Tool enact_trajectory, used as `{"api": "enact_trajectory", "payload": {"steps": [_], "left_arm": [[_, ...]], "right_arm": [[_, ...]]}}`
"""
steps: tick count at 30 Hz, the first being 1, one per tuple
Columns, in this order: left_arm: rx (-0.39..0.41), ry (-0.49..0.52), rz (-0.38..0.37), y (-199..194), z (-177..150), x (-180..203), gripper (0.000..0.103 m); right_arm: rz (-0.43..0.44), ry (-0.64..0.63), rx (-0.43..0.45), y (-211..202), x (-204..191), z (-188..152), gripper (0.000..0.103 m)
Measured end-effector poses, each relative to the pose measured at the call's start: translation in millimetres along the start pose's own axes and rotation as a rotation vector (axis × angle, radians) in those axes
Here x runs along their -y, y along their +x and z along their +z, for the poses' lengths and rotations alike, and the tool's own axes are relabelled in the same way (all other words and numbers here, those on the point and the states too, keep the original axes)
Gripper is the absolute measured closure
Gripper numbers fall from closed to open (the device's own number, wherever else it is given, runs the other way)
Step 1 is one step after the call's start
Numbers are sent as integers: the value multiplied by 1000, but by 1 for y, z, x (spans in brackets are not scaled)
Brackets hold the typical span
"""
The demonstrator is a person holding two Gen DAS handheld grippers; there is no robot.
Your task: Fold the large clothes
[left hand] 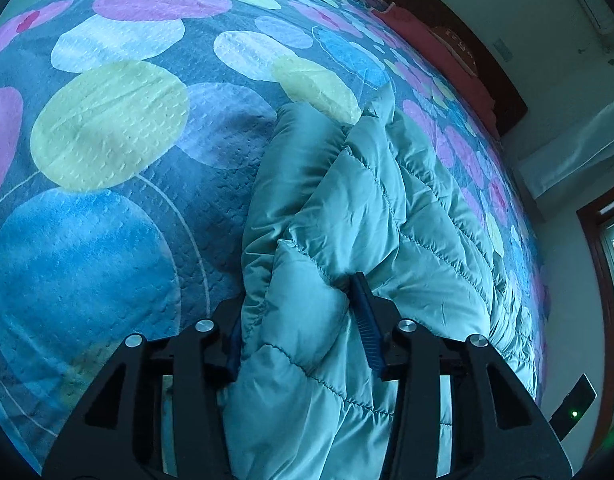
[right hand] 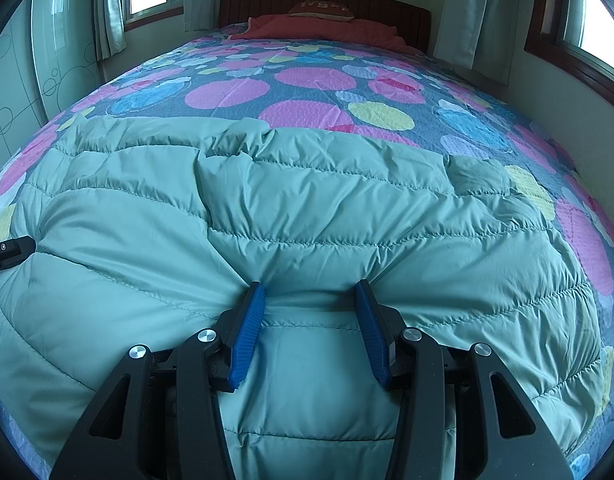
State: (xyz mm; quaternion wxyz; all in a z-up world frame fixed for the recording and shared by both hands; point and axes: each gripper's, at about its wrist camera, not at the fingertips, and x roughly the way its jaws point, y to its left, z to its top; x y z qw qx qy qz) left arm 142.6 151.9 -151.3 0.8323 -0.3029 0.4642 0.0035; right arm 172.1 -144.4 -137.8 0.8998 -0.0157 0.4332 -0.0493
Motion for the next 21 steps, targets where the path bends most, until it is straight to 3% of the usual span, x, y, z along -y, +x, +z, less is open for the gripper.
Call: {"api": "enact_trajectory", "payload": {"steps": [3,8,10,16,21], "left_arm": [[-1,40,1,1,-2,4,49],[30,12,-66,-5,-2,2,86],[60,35,-76,-14,-3,8,92],[135,81,-106,-46,-2,38,94],[172,168,-162,-74,-4,86,94]], "right_arm": [[-1,0,0,0,0,-1,56],[0,0,1,0,-1,-2,56],[-2,-1,2,0,-1,-2,56],[16,14,1,-4,5,5,56],[20,72,27,-22,35,16,56]]}}
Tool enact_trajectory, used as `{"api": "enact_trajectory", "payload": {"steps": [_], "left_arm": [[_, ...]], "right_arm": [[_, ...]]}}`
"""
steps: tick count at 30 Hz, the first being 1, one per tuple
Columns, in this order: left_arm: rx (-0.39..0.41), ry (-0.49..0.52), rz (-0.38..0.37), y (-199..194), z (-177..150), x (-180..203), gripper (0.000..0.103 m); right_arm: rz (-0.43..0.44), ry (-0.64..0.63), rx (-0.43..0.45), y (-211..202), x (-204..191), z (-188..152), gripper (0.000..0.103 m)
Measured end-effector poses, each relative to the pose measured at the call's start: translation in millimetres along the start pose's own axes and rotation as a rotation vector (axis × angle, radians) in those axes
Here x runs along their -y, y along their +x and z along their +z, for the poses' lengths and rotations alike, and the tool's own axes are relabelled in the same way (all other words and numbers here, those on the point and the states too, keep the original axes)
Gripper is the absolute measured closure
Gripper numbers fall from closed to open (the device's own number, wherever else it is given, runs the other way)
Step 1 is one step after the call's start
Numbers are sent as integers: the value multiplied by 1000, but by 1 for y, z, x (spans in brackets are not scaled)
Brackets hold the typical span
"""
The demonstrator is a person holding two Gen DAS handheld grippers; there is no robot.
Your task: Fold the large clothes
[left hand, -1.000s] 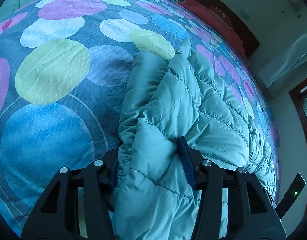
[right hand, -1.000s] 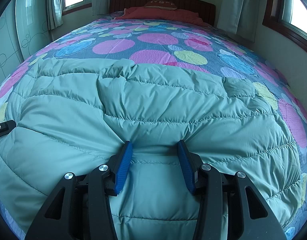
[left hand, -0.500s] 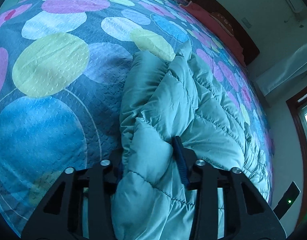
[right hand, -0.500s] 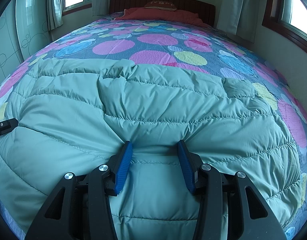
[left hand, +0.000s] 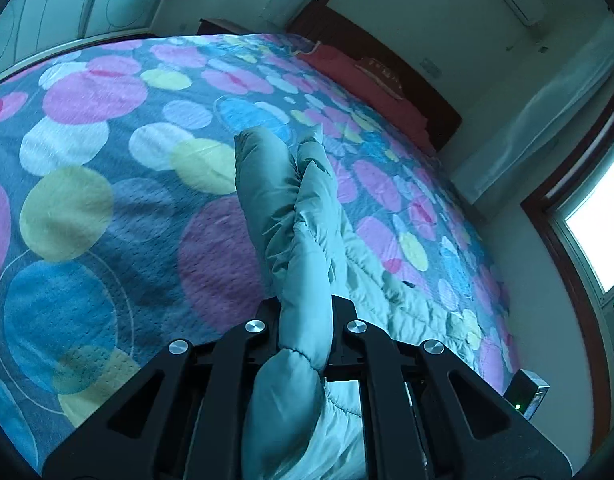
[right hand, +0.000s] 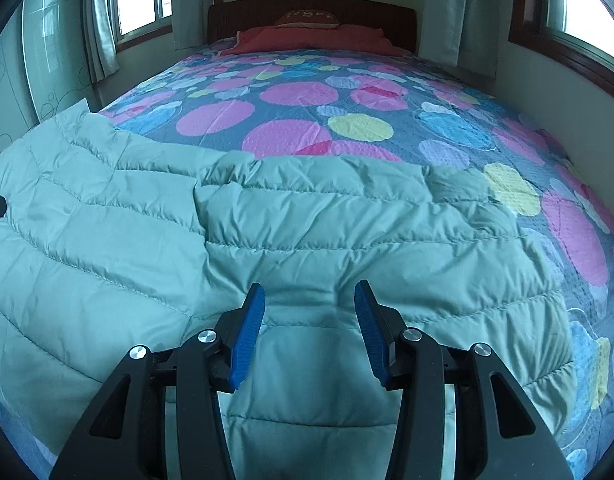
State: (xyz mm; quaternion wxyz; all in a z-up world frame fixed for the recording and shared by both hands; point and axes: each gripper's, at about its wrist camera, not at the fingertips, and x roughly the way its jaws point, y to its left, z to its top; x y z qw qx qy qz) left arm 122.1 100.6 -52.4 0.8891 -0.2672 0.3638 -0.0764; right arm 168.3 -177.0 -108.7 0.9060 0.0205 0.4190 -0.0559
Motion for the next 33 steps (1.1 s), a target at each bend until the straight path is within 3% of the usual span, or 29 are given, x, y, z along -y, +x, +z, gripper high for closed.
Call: {"api": "enact_trajectory", "payload": {"steps": [9,16,24,33], "left_arm": [[-14,198,-79,3,-19,107,94],[-85,355,-82,38,-73,175,94],[-202,473,-22,88,-145,208,94],[-240,522,22,117,-185,221,94]], "right_arm": [[-105,93,-5,-29,87,-6,56],[-231,161,-19,-42,156,-23,56],[-293,244,-77,-36,213,-45,56],[-279,285,-102,-27,237,-65,56]]}}
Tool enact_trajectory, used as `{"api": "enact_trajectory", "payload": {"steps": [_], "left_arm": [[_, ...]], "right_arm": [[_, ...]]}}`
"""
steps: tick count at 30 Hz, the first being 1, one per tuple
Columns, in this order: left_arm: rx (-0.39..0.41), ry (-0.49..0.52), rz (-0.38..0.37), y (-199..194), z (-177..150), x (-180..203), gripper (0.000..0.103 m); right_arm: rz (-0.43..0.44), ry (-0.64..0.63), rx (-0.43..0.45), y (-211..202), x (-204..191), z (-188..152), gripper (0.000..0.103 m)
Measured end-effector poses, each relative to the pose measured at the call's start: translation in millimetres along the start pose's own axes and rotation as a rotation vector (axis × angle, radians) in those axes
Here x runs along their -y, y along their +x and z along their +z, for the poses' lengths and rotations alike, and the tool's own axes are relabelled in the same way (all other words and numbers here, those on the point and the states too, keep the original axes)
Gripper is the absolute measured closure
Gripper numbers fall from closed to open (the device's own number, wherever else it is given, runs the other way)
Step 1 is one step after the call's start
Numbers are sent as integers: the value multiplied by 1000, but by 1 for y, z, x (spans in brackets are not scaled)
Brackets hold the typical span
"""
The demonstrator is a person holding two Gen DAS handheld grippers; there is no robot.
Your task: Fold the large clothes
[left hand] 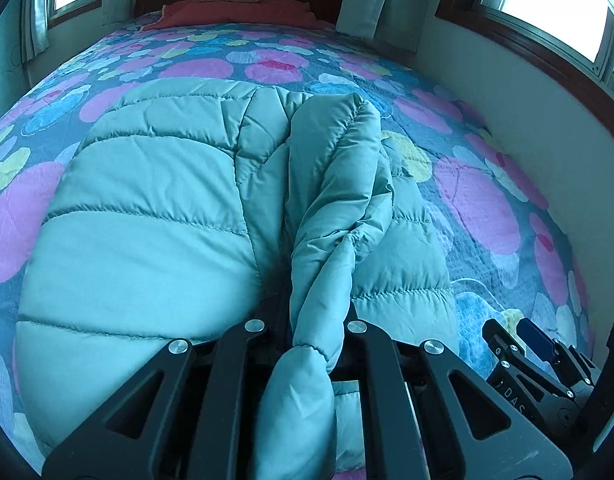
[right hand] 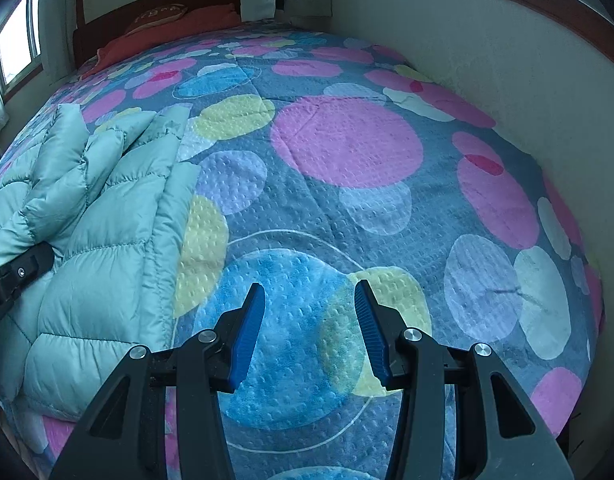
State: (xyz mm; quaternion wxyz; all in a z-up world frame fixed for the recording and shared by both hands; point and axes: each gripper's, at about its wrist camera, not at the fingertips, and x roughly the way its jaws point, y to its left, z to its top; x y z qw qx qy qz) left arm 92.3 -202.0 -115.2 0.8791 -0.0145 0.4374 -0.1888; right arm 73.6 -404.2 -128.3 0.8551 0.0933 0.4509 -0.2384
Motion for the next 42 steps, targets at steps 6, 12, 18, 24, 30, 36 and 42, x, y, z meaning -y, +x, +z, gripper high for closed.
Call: {"api": "enact_trajectory", "payload": {"steps": [6,12,18,24,30,36,42], "left_arm": [[-6,13,-19,-1,1,8,89],[-8,-56,-142,-27,0,8,62],[49,-106,-228,-70,0,-8,54],[124,-271,-178,-95,7,-81,52],[153,-569,-73,-84,-4,-170,52],[112,-725,-157,-55,-14,-207,52],[68,-764,-244,-28,-8,-208,49]], "right_arm": [[21,24,-33,8,6,-9,56],[24,45,-26,1,12,-13,56],[33,72,-20,-7,18,-15,56],[48,100,2,-20,20,-14,56],[109,162,11,-28,19,-10,56],[290,280,18,-31,8,5,56],[514,363,0,-21,-29,33,56]]}}
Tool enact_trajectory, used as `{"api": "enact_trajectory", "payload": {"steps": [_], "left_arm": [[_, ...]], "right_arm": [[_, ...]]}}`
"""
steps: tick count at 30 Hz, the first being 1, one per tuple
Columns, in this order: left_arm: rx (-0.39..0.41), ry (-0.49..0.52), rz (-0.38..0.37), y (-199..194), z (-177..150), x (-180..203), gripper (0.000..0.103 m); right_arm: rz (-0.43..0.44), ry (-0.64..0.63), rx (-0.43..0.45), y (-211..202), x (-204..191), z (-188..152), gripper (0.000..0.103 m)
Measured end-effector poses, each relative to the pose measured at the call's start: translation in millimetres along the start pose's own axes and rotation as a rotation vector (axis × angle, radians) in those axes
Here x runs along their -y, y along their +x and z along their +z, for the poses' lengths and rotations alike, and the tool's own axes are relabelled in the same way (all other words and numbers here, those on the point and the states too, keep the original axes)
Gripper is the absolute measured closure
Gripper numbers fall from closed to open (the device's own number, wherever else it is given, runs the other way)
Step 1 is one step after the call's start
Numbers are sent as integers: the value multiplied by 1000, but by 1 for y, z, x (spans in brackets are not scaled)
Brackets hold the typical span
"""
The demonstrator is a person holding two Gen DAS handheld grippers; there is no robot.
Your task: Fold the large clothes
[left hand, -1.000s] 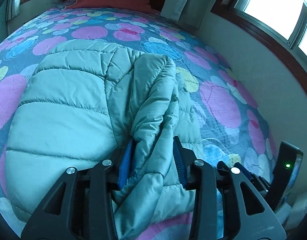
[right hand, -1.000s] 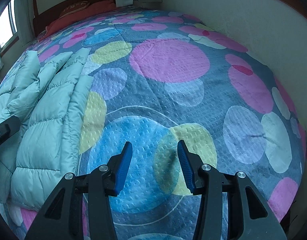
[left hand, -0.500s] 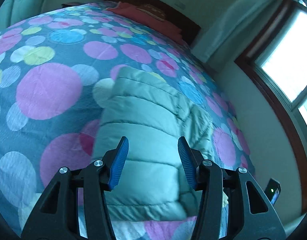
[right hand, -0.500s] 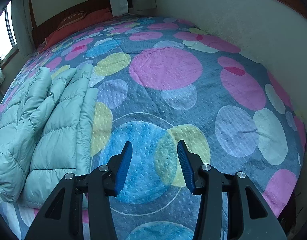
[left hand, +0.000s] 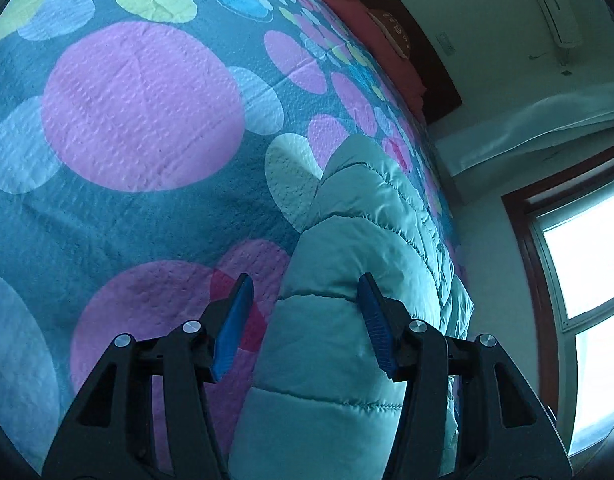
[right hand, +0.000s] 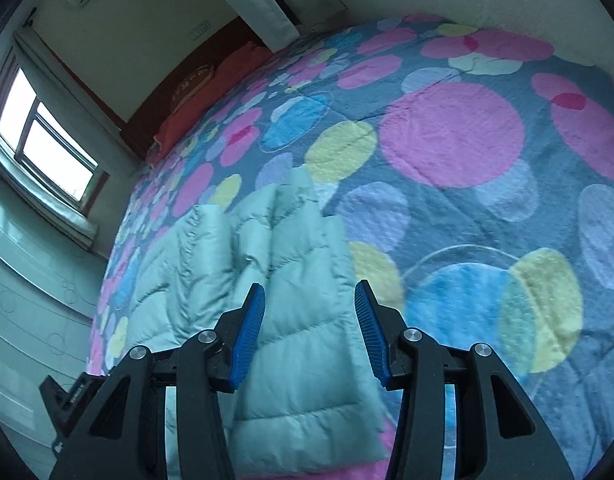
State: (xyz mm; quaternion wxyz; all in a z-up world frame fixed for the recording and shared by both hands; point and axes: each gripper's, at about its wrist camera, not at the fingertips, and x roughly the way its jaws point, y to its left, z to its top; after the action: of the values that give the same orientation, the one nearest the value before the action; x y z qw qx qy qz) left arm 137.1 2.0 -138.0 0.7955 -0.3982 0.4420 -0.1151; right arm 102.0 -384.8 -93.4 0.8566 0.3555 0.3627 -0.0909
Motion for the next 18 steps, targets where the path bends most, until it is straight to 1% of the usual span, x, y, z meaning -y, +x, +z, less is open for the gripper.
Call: {"api": "enact_trajectory", "payload": {"steps": [1,2,3,4,8,9,10,11,12,13,16,18], "left_arm": [[-6,-9,-8,3,0,1,48],[-10,-14,-15,5,1,2,47],[-15,-12,-24,8,3,3,47],[-18,-7,-27,10,3,4,47],[-44,11,-34,20,6,9,45],[-48,14,-34,22,6,10,45],[-52,18,-32,24,7,11,45],[-56,25,-31,24,7,14,45],[-61,35,-33,24,8,17,45],[-67,52,-38,23,8,21,45],[-75,99,-42,23,3,30,44],[-92,126,-39,28,-3,34,43]], "right_arm": [[28,6,-9,7,-6,2,54],[48,9,-18,15,-12,5,50],[68,16,-25,22,-17,7,43],[90,27,-32,28,-20,8,42],[145,71,-82,57,-29,16,42],[152,73,-94,63,-31,17,44],[151,66,-95,67,-34,19,63],[156,49,-101,70,-37,20,75],[160,32,-105,71,-39,22,85],[152,15,-93,69,-41,25,89],[107,-42,-49,60,-41,35,91],[93,-30,-57,63,-30,39,91]]}}
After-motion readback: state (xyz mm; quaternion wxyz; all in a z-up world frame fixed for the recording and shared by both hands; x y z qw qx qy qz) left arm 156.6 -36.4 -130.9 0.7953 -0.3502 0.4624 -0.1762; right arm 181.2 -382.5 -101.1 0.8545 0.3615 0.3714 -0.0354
